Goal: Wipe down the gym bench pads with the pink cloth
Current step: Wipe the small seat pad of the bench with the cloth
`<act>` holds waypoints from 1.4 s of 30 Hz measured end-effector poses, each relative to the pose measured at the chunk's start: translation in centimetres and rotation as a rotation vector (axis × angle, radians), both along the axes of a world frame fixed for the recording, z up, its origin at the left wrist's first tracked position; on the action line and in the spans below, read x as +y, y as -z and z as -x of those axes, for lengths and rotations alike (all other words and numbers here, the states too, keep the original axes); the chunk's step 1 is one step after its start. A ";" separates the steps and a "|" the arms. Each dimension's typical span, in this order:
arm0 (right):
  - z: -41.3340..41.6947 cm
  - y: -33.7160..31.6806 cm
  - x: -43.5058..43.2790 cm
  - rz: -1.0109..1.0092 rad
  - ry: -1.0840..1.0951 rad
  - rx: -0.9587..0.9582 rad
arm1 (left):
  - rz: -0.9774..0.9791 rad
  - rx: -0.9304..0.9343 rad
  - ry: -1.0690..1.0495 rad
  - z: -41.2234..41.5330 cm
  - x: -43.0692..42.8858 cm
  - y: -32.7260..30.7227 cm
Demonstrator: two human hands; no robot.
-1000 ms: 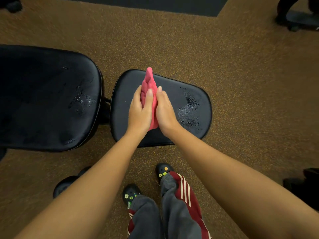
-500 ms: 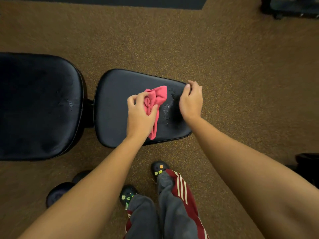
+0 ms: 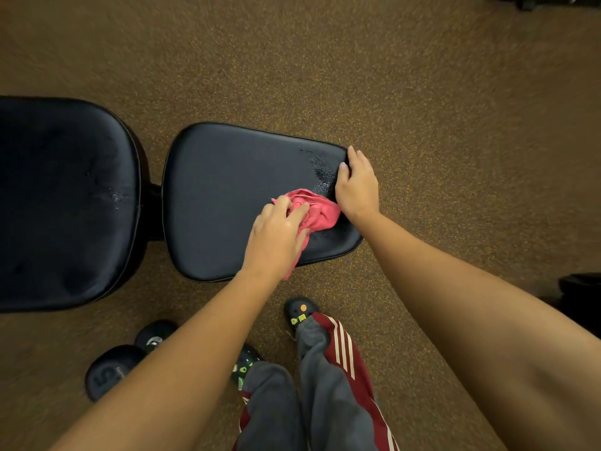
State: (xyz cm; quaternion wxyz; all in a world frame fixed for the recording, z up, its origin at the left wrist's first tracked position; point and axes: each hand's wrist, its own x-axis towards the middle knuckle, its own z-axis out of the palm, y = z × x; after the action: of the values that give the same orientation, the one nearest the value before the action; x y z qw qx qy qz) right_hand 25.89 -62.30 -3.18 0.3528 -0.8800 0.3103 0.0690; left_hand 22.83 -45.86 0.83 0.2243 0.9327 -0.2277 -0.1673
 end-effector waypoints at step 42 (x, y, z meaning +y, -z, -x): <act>0.5 0.3 -0.5 0.008 -0.036 -0.025 | 0.043 -0.018 -0.028 -1.4 2.0 0.7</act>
State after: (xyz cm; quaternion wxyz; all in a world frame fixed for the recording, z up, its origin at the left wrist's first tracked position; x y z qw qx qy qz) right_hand 25.36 -62.77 -3.46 0.3518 -0.8877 0.2904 0.0629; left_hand 24.18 -43.91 0.10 0.2446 0.9322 -0.2202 -0.1510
